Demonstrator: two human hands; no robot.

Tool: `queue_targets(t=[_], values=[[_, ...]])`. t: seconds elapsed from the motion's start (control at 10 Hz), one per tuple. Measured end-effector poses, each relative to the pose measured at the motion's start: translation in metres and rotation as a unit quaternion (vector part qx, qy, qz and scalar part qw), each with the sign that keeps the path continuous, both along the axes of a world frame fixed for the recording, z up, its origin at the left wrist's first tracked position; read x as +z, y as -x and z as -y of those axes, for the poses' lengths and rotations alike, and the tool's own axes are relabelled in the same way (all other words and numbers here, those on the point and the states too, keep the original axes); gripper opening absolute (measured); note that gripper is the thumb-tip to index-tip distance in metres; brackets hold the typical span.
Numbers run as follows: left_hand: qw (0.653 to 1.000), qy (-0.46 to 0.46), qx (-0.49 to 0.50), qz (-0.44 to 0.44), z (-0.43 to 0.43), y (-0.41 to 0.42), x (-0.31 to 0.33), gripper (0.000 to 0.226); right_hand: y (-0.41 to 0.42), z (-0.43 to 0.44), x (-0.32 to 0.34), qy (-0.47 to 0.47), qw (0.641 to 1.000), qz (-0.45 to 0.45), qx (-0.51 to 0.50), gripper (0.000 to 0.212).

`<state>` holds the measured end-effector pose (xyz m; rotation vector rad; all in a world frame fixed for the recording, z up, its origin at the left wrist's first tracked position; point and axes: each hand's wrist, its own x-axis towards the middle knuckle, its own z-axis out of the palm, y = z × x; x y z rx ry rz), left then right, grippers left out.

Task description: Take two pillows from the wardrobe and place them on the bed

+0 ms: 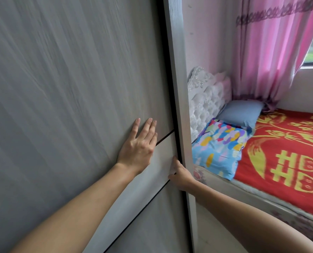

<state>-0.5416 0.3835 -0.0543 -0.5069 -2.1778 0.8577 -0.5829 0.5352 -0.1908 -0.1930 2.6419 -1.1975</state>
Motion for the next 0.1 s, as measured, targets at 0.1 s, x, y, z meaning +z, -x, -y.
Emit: queue_targets(t=[0.1], values=[[1.0,-0.017,0.011,-0.014,-0.005,-0.0014,0.0015,0.043,0.0004,-0.0181,-0.0057,0.047,0.998,-0.028,-0.02,0.076]])
